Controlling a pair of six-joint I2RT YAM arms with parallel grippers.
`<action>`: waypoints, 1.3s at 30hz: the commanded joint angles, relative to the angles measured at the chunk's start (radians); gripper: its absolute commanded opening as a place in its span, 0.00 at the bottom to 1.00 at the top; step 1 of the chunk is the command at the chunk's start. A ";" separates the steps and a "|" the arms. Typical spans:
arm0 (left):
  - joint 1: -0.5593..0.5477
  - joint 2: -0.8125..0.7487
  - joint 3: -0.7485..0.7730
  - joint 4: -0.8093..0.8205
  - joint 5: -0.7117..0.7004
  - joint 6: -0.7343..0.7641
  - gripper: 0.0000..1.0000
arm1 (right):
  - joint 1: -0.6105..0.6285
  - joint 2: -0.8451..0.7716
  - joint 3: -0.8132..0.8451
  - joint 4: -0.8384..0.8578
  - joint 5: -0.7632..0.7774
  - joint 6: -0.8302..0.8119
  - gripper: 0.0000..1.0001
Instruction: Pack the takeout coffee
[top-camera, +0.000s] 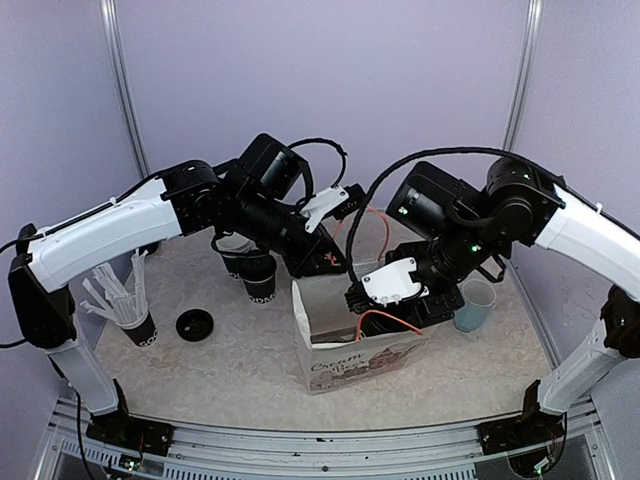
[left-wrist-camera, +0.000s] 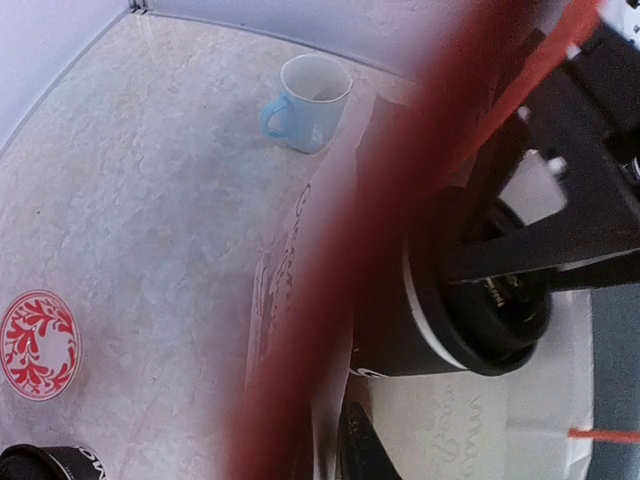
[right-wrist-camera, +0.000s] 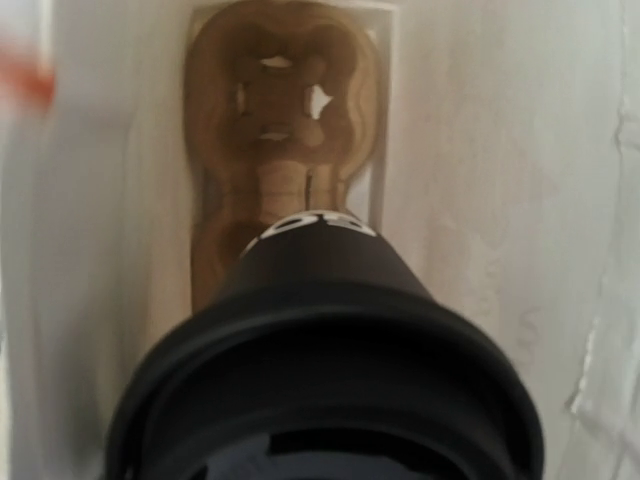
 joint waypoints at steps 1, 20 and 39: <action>-0.043 0.001 0.090 -0.019 0.013 0.019 0.15 | 0.011 -0.016 -0.024 -0.009 0.020 0.021 0.45; 0.038 -0.100 0.062 0.050 -0.085 0.024 0.53 | 0.069 -0.121 -0.155 -0.009 0.034 0.021 0.41; 0.193 0.009 -0.187 0.240 0.215 0.010 0.56 | 0.186 -0.204 -0.370 0.158 0.231 -0.020 0.41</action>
